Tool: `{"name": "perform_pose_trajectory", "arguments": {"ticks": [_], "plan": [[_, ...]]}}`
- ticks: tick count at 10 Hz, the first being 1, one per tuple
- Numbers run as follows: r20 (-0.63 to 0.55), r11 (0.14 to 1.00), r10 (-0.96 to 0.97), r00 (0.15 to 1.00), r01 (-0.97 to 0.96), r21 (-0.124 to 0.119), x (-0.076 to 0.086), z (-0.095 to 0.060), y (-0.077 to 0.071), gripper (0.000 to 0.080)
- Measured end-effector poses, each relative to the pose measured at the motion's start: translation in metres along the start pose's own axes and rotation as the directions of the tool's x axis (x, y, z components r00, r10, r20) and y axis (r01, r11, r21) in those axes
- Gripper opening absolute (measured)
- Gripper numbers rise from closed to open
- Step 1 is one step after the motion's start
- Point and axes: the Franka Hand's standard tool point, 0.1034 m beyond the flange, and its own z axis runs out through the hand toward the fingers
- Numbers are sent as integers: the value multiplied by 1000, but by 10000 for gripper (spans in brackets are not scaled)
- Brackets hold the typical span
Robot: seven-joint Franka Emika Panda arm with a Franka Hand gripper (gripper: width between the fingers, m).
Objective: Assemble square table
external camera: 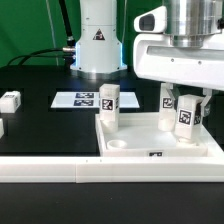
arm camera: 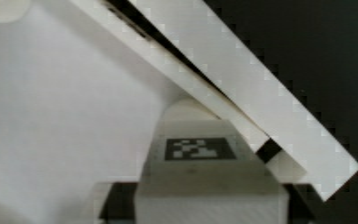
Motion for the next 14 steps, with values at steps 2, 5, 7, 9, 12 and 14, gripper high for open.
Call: {"name": "perform_pose_trajectory", "arguments": {"ticks": [2,5,7,9,12,14], "plan": [[2,999,54,999,-54,2,0,0,0,290],[6,996,-90,996,90,-6,0,1,1,487],[19,968,-251,968,251,-12,2,1,4,640],[17,920,-391,920,391,-12,3,1,4,647],[13,775,-631,776,631,-31,-1,5,6,649],[15,665,-746,666,745,-47,-1,4,6,649]]}}
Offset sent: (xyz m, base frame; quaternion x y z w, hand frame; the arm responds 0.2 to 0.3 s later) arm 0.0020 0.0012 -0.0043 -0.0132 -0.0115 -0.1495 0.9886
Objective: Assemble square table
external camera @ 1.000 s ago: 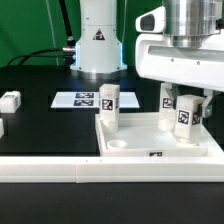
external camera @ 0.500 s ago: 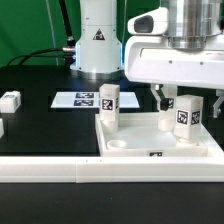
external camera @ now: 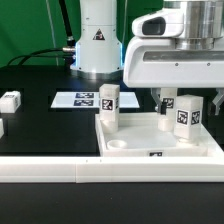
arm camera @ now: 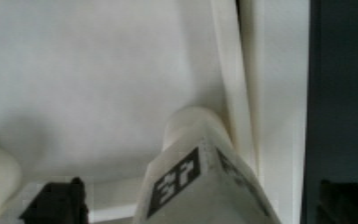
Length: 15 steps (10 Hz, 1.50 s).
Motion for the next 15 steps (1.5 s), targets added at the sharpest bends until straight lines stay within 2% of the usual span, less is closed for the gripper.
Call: {"name": "perform_pose_trajectory", "arguments": {"ticks": [2,5,8,10,15], "plan": [[-4,986,-164,986,164,-14,2,-3,0,649],[-3,923,-383,924,383,-22,4,-5,3,649],[2,888,-459,888,459,-28,3,-4,4,620],[3,889,-458,889,458,-28,3,-4,4,292],[-1,940,-339,941,339,-28,4,-3,6,290]]}}
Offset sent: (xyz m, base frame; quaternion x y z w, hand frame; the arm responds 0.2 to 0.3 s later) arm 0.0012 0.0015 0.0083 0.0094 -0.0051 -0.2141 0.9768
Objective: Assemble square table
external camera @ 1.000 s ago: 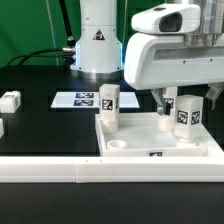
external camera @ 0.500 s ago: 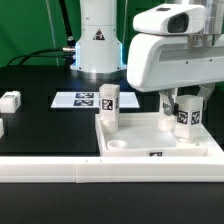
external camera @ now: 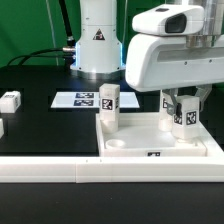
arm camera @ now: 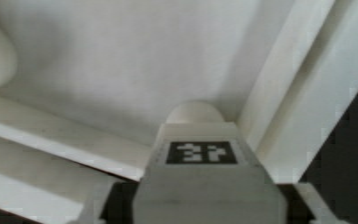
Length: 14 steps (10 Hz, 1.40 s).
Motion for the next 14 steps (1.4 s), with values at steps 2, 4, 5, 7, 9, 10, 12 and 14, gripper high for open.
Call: {"name": "perform_pose_trajectory", "arguments": {"ticks": [2,4,5,7,9,10,12,14], "plan": [[1,973,230,973,-230,1,0,1,-2,290],[0,903,429,903,-429,3,1,1,-3,290],[1,868,497,868,-497,3,1,1,-5,290],[12,729,684,729,-684,20,1,1,-7,290],[29,547,836,548,-837,29,2,1,-10,290],[32,493,869,494,-870,27,2,1,-10,290],[40,347,937,348,-938,16,1,2,-11,290],[54,234,971,234,-972,-1,0,1,-12,290]]}}
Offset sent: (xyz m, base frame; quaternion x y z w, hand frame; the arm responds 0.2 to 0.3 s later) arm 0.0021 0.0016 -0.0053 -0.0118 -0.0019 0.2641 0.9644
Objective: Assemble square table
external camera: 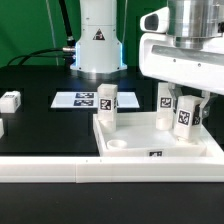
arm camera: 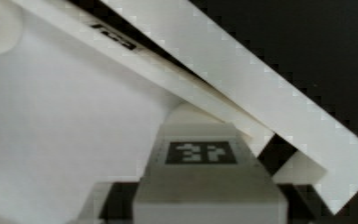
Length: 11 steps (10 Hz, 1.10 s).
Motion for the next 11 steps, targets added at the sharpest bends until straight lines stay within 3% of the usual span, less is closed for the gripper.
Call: {"name": "perform_pose_trajectory", "arguments": {"ticks": [3,4,5,6,10,11], "plan": [[5,1000,31,1000,-31,0,-1,0,0,298],[5,1000,26,1000,-26,0,-1,0,0,501],[6,999,-53,999,53,-3,-1,0,-1,501],[7,998,-70,998,70,-1,-3,-1,-2,622],[3,936,-351,936,351,-1,-3,-1,-2,648],[-6,876,-482,876,482,-13,-5,-2,-3,649]]}}
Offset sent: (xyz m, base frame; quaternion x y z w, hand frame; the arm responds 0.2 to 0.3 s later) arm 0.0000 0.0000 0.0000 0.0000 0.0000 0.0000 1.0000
